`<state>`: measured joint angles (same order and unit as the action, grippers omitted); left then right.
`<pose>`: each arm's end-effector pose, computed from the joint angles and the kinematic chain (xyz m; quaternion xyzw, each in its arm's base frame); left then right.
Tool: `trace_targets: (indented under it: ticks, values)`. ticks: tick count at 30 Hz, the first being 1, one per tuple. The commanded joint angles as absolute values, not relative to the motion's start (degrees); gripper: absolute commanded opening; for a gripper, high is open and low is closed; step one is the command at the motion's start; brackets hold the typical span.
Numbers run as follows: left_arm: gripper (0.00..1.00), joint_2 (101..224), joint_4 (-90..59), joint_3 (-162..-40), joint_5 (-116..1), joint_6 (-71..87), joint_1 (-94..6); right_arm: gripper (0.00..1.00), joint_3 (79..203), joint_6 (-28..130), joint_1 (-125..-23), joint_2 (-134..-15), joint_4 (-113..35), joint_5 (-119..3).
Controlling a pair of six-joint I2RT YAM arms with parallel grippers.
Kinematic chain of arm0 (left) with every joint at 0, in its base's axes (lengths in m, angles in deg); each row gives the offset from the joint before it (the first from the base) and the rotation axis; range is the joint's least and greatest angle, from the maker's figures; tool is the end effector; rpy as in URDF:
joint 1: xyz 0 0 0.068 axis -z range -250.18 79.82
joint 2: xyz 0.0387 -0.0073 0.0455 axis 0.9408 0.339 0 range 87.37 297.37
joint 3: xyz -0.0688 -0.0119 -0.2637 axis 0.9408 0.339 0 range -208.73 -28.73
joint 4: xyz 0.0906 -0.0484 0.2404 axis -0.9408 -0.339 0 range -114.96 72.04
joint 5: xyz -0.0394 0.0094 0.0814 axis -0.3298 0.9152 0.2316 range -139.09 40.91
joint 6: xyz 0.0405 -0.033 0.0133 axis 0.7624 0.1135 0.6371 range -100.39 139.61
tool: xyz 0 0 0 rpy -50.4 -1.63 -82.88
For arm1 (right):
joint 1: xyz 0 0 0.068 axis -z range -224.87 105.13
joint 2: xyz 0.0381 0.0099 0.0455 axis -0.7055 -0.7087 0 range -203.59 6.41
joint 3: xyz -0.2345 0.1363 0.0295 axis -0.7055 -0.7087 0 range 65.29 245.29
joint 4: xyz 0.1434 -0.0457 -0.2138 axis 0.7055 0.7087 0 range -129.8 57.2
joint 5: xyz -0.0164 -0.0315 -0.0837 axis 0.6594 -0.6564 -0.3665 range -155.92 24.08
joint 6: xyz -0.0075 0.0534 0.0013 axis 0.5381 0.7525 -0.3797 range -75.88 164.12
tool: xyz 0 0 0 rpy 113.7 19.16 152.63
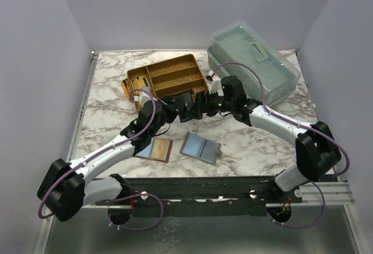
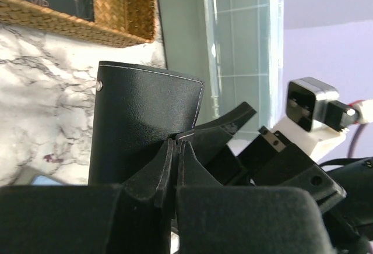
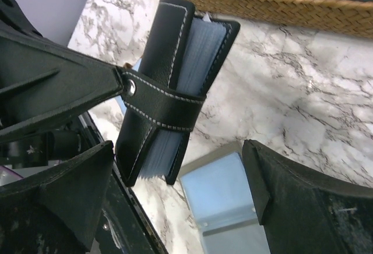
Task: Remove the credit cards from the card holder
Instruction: Open the card holder.
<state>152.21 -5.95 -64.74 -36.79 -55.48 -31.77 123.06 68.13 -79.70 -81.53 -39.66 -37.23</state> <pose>0.2050 -0.1527 0.2554 -0.3117 0.7376 -0.4485 0.3969 0.2722 0.2101 0.2530 -0.2019 0.8250 0.4240 0.3144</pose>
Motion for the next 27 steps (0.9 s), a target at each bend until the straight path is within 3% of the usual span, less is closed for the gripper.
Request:
trace_targets:
  ticks: [1, 6, 10, 13, 21, 27]
  values:
    - [0.0, 151.52, 2.23, -64.81, -34.1, -59.73, -30.46, 0.93, 122.39, 73.24, -79.76, -83.42, -45.84, -34.32]
    - [0.0, 149.33, 3.35, -63.18, -33.84, -61.54, -30.12, 0.63, 122.32, 74.56, -79.7, -85.38, -47.16, -33.99]
    - [0.0, 147.49, 3.68, -61.42, -33.88, -63.5, -30.11, 0.29, 120.27, 72.44, -79.59, -83.81, -49.39, -37.31]
    - [0.0, 146.16, 3.67, -60.33, -33.57, -64.54, -30.13, 0.1, 119.0, 68.17, -79.54, -82.3, -49.61, -40.39]
    - [0.0, 149.03, 3.49, -64.95, -35.81, -63.54, -30.15, 0.0, 121.94, 56.53, -79.59, -85.1, -40.11, -52.78]
    - [0.0, 155.06, 3.55, -71.27, -42.34, -59.76, -30.03, 0.0, 119.54, 52.44, -79.58, -82.43, -38.42, -50.55]
